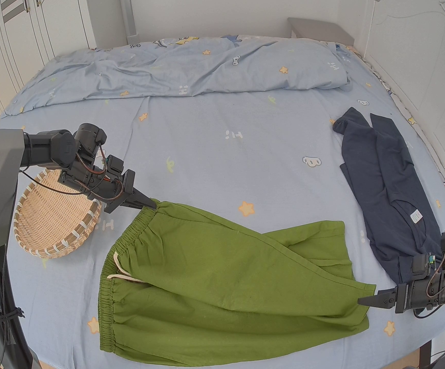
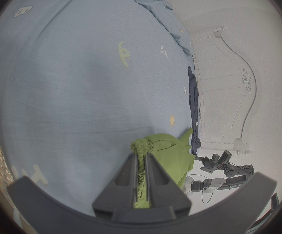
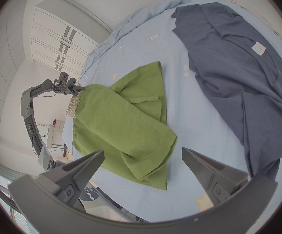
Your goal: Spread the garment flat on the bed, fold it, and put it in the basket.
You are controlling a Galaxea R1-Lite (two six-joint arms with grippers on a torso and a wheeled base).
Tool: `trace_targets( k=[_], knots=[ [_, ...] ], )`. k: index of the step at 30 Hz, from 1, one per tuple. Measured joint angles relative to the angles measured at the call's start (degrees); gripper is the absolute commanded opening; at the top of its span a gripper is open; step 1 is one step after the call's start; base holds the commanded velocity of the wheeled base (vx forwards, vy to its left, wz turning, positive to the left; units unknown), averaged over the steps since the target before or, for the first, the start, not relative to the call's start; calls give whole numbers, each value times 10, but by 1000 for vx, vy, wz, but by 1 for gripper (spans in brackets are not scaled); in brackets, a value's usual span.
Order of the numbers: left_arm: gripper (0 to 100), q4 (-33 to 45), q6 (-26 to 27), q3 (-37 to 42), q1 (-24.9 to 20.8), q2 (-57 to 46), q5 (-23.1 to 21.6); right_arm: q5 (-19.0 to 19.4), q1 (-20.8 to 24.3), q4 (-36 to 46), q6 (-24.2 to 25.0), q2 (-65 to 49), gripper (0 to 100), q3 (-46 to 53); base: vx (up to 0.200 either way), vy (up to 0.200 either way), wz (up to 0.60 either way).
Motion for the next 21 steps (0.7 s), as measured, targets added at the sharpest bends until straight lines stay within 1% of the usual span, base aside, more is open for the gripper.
trace_targets(
  k=[6,14,15,21],
  knots=[
    [0,0,0,0,1,-1,0,0,5,-4,0,30,100,-5,0,0,0],
    [0,0,0,-1,1,-1,0,0,5,-49,6,65,100,-11,0,0,0],
    [0,0,0,-1,2,-1,0,0,5,-55,9,70,0,-12,0,0,0],
    [0,0,0,0,3,-2,0,1,8,-83,22,103,0,-16,0,0,0]
  ],
)
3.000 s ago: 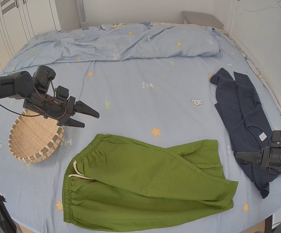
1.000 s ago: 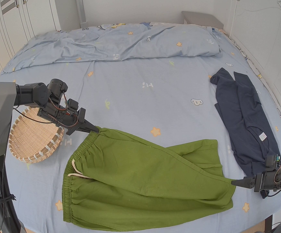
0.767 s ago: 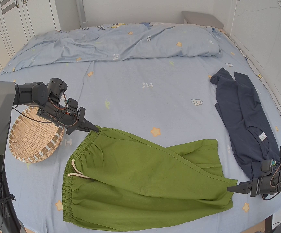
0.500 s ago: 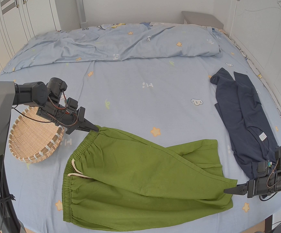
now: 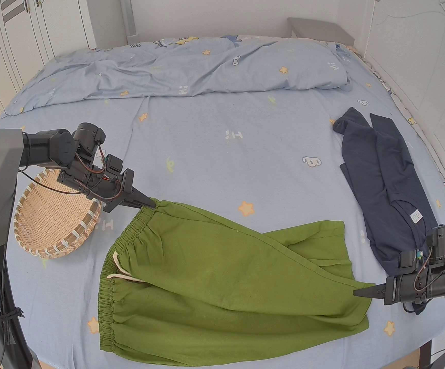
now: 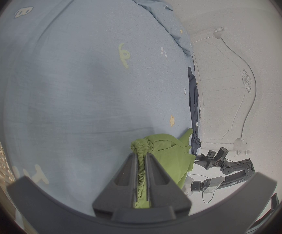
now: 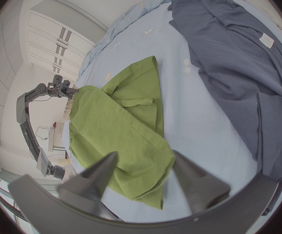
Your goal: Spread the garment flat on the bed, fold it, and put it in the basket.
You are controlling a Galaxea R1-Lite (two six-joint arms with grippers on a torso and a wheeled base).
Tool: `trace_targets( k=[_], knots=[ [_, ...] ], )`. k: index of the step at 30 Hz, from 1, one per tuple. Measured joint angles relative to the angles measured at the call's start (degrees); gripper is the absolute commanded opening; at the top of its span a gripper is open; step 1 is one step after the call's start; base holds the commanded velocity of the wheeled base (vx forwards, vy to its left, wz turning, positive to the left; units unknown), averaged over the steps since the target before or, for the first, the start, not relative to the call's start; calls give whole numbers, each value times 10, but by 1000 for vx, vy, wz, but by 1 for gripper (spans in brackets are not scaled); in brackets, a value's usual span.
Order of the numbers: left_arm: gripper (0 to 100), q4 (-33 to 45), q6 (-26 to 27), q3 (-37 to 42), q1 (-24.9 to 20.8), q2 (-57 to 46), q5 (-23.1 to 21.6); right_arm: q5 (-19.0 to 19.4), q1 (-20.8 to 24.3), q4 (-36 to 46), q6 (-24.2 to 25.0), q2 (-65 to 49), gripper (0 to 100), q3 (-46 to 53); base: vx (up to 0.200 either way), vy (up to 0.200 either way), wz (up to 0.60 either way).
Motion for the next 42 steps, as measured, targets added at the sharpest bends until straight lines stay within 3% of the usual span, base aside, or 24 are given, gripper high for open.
trace_targets(
  k=[12,18,26,42],
  knots=[
    [0,0,1,3,2,-2,0,-1,-5,-9,2,19,0,-6,0,0,0],
    [0,0,3,7,5,-8,3,-18,-4,32,23,-1,0,-44,0,0,0],
    [0,-2,4,18,19,-31,2,-30,9,176,34,-46,0,-236,0,0,0],
    [0,-22,2,30,70,-87,-2,-38,47,303,36,2,0,-625,0,0,0]
  ],
)
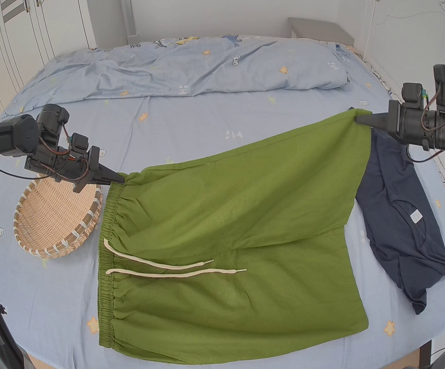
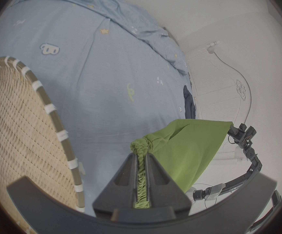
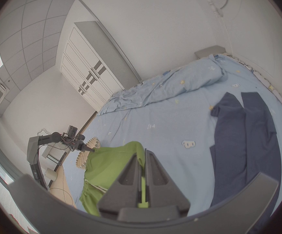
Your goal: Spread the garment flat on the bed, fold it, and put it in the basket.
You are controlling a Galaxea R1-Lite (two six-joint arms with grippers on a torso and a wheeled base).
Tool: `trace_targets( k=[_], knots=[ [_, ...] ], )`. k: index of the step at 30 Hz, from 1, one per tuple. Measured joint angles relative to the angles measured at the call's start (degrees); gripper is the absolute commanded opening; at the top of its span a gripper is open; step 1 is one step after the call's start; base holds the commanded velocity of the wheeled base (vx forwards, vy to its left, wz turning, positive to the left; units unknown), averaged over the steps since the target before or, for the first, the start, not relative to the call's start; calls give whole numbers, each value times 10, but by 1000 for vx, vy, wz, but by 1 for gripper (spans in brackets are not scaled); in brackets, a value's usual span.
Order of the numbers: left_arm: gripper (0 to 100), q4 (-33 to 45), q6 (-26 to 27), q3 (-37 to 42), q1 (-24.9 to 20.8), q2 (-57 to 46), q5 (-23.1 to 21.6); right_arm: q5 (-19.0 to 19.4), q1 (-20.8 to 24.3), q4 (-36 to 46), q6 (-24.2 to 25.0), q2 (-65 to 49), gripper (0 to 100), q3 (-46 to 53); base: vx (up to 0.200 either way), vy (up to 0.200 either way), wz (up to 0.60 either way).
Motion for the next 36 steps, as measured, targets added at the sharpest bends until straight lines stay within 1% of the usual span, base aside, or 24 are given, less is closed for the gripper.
trace_targets(
  k=[4,8,14,18,22,31,36],
  knots=[
    [0,-13,-1,1,13,-8,0,0,7,16,-8,50,0,-70,0,0,0],
    [0,-39,-1,6,23,-11,0,-1,15,27,-19,97,0,-118,0,0,0],
    [0,-136,-4,38,33,-12,0,-8,21,28,-29,157,0,-163,0,0,0],
    [0,-186,-26,58,36,-12,1,-24,22,25,-29,182,0,-190,0,0,0],
    [0,-199,-34,70,37,-12,3,-31,21,24,-28,205,0,-215,0,0,0],
    [0,-220,-33,78,38,-8,2,-44,17,26,-26,234,0,-262,0,0,0],
    [0,-256,-37,80,40,3,4,-49,15,26,-27,266,0,-293,0,0,0]
  ],
)
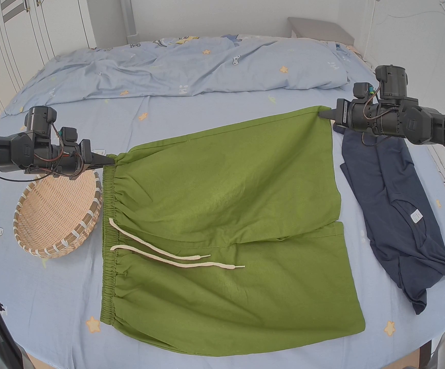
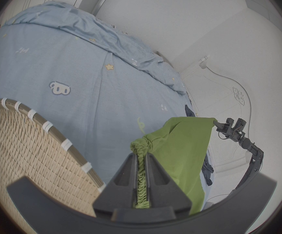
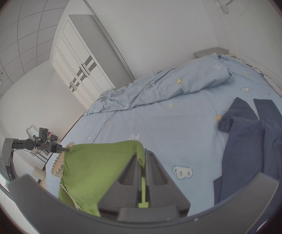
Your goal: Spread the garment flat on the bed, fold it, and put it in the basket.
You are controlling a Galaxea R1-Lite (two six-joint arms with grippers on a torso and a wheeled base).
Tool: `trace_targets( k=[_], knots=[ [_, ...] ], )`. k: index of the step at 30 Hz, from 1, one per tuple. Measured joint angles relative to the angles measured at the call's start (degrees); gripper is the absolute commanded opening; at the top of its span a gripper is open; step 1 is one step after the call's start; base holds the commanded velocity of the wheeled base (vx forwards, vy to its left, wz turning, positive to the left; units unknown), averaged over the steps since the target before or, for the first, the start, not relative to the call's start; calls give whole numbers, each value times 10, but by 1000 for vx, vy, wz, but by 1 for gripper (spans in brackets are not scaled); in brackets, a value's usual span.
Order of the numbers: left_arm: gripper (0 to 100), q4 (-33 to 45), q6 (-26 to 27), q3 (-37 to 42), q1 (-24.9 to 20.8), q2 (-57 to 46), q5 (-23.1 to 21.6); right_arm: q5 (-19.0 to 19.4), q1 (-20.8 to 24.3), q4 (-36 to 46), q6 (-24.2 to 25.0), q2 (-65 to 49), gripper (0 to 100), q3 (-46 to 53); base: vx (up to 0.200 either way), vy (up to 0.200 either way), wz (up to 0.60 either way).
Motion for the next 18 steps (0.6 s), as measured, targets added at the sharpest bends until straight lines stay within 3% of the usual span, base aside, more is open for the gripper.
trace_targets(
  k=[18],
  knots=[
    [0,-44,-9,-12,2,37,4,-18,7,21,-3,104,0,-90,0,0,0]
  ],
)
